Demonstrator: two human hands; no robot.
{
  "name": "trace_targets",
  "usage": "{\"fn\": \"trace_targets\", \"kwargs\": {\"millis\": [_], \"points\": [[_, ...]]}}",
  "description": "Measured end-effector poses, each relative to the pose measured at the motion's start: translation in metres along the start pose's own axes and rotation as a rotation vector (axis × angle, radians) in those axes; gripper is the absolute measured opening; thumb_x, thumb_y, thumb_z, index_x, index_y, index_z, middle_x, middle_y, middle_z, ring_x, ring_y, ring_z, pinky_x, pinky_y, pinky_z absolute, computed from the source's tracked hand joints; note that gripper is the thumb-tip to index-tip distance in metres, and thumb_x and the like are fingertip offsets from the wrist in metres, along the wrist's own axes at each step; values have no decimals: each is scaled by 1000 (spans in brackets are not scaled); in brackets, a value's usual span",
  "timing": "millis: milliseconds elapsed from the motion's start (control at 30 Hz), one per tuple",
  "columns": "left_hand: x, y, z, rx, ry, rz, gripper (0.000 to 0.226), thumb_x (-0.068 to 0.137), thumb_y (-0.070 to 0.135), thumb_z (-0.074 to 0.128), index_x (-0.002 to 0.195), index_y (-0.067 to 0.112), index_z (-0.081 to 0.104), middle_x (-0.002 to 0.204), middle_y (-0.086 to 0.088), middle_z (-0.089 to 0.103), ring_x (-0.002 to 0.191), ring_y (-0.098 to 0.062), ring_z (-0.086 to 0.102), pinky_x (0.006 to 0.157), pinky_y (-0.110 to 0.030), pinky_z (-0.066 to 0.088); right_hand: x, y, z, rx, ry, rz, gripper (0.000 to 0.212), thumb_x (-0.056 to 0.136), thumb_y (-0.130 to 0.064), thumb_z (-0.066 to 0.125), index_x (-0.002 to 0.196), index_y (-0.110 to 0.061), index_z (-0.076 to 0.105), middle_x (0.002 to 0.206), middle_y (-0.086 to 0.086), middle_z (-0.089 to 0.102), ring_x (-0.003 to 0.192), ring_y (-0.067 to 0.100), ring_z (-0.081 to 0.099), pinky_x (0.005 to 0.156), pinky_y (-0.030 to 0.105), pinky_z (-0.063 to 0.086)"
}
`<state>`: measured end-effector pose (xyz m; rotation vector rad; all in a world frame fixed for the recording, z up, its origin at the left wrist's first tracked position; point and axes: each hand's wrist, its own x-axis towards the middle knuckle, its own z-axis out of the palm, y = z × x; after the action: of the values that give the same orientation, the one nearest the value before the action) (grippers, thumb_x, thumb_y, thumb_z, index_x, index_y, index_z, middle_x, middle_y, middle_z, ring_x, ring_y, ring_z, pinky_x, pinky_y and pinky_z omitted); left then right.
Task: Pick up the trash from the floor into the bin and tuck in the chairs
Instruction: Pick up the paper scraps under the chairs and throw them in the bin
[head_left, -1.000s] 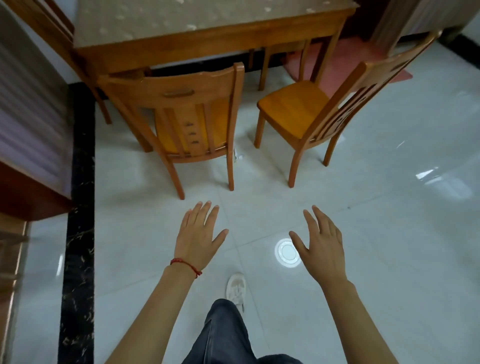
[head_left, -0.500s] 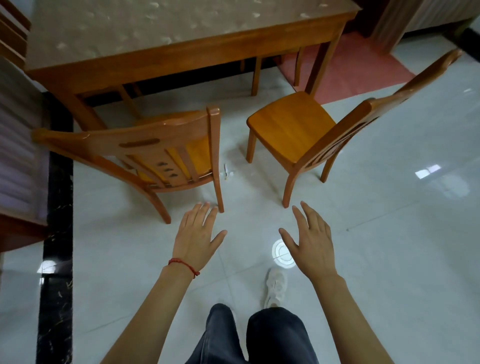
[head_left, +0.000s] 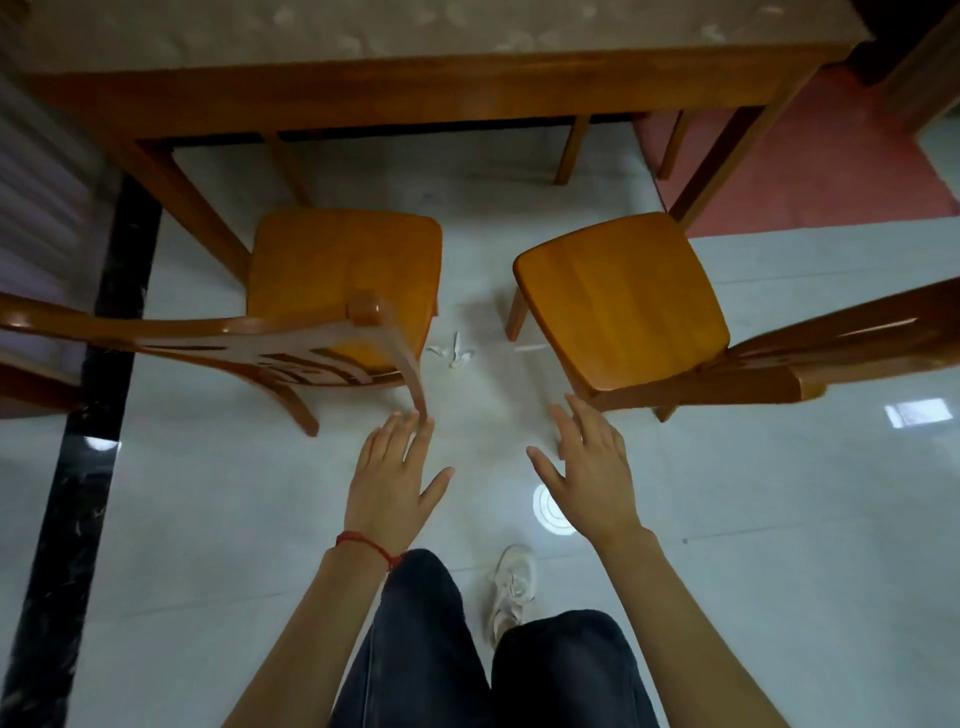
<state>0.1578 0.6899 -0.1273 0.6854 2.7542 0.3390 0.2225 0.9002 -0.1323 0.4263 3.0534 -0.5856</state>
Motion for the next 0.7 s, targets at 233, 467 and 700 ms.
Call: {"fn": "trace_targets", "kwargs": {"millis": [233,467,700], "points": [[64,-4,24,-41,-71,30,76,94,55,11,119,1,57,120,-21,59,112,-38,54,92,-52,43,58,14,31,12,-52,38,59,87,-53,35,127,-11,49,133,15,50,118,36,49,93,54,42],[129,-22,49,-23,-128,86,76,93,56,10,119,2,58,122,-20,58,113,-37,54,89,-51,47,114,23,67,37,-69,36,59,87,-52,35,126,-10,50,131,16,52,116,35,51,92,51,42],[187,-36,121,-59,-139,28,75,92,58,10,117,7,59,124,-16,58,117,-33,51,92,-47,46,175,59,135,65,-80,14,68,91,-59,19,126,-10,50,130,16,53,116,36,52,92,52,41]]}}
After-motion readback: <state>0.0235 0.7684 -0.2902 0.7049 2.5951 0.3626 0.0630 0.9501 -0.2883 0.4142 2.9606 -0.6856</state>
